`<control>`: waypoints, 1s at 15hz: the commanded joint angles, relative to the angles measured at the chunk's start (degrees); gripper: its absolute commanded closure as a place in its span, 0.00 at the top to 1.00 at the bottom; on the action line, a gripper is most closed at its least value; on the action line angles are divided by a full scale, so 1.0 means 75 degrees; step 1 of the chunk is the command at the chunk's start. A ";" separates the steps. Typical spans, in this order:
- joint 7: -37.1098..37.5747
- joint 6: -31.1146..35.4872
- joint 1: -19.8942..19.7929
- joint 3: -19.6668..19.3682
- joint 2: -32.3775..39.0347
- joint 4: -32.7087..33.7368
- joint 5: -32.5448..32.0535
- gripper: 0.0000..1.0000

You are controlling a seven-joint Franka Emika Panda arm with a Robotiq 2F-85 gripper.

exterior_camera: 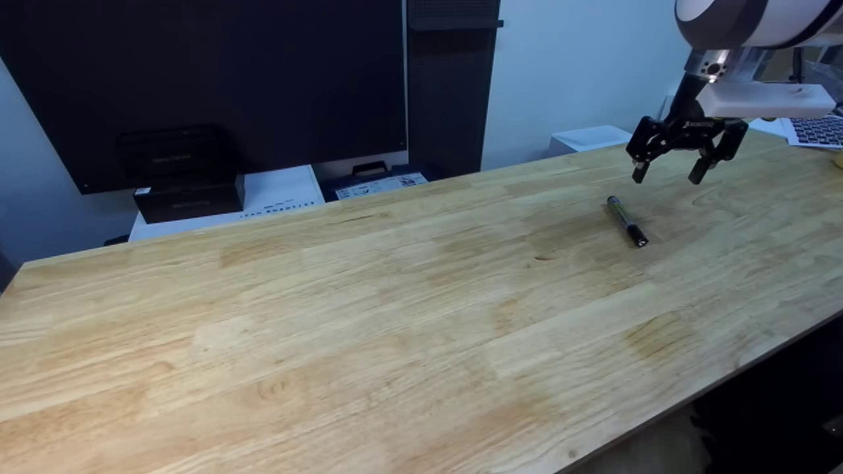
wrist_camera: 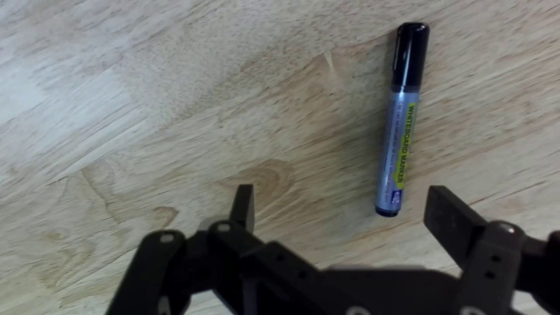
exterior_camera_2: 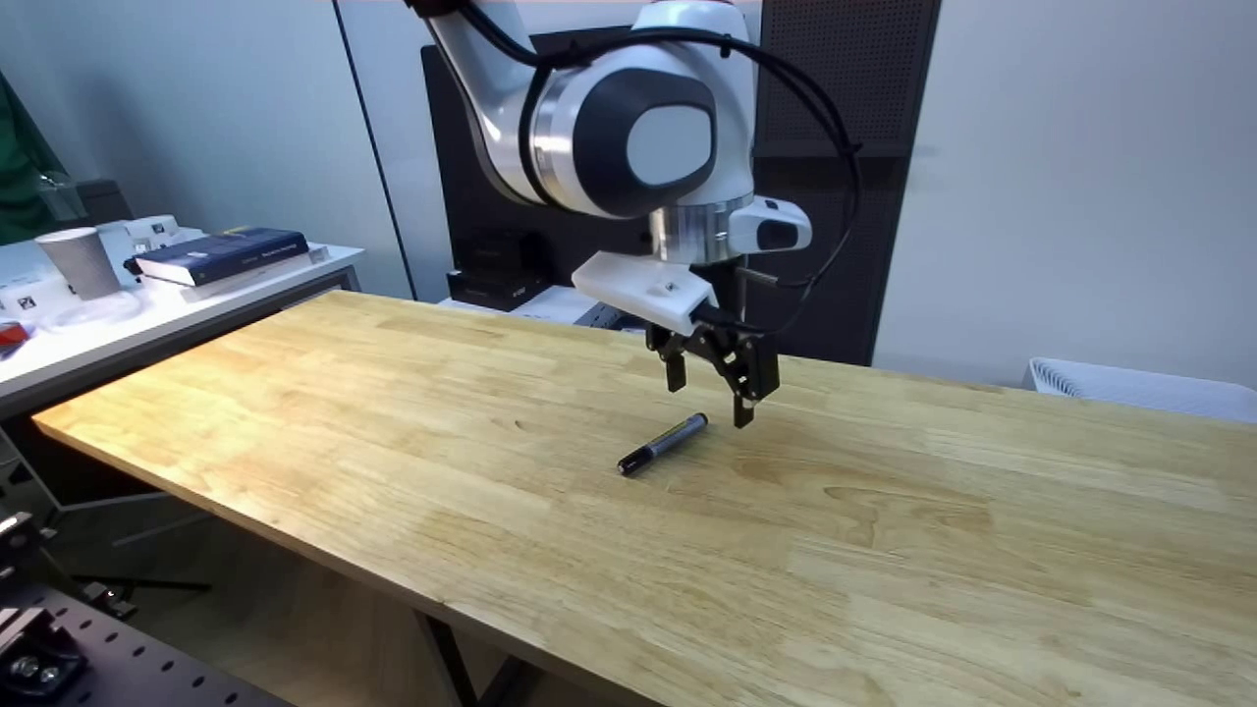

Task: Move the marker slightly up on the table

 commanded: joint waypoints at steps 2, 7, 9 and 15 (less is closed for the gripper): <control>0.0010 0.0066 -0.0143 0.0511 0.0223 0.0113 0.0189 1.00; -0.0062 0.0050 -0.0243 0.0855 0.0569 0.0249 0.0373 1.00; -0.0100 -0.0005 -0.0306 0.0936 0.0723 0.0354 0.0426 0.74; -0.0244 -0.0093 -0.0638 0.1137 0.1050 0.0613 0.0541 0.33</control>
